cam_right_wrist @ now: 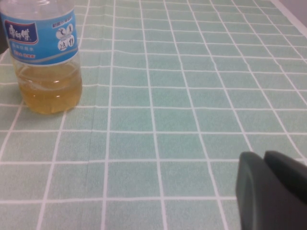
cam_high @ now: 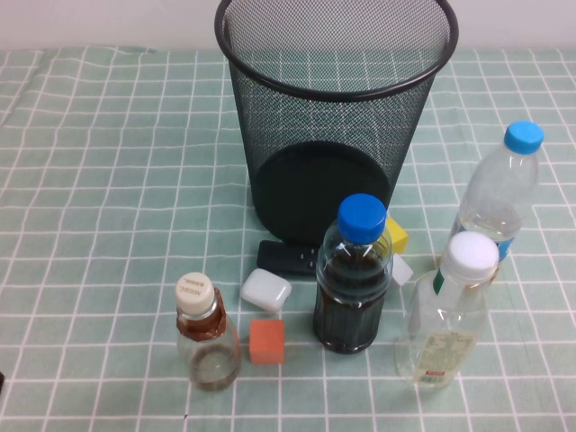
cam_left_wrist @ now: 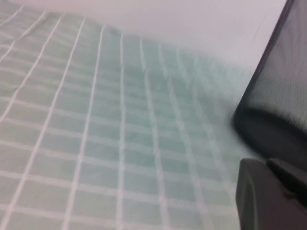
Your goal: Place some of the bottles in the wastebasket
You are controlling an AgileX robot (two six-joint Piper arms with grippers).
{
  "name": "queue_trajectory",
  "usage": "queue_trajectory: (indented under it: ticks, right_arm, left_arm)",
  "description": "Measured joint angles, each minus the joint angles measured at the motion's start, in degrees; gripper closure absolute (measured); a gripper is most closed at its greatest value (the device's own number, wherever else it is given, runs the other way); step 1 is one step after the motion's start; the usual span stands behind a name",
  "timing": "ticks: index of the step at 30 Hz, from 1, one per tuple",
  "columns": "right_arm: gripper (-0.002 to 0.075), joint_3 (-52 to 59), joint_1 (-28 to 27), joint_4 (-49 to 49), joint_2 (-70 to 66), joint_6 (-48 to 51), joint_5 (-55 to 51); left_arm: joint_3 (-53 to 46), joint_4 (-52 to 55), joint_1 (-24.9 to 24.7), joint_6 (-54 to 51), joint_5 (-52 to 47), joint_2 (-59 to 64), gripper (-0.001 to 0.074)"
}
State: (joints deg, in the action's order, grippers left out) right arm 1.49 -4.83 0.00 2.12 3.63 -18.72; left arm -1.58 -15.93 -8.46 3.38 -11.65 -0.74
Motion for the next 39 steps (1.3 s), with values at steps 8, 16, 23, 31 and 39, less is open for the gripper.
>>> queue_trajectory:
  ticks: [8, 16, 23, 31, 39]
  right_arm:
    - [0.0733, 0.0, 0.0, 0.32, 0.0, 0.0, 0.0]
    - [0.0733, 0.0, 0.0, 0.0, 0.0, 0.0, 0.0]
    - [0.0733, 0.0, 0.0, 0.0, 0.0, 0.0, 0.0]
    - [0.0733, 0.0, 0.0, 0.32, 0.0, -0.1, 0.0]
    - [0.0733, 0.0, 0.0, 0.0, 0.0, 0.01, 0.0]
  left_arm:
    - [0.61, -15.36, 0.0, 2.93, 6.93, 0.0, 0.074]
    - [21.92, -12.16, -2.43, -5.57, -19.76, 6.87, 0.074]
    - [39.4, -5.73, -9.04, -13.58, -31.16, 23.66, 0.074]
    - [44.6, 5.09, -28.58, -11.02, -23.2, 41.6, 0.074]
    - [35.88, 5.1, -35.38, -10.9, 2.83, 47.0, 0.074]
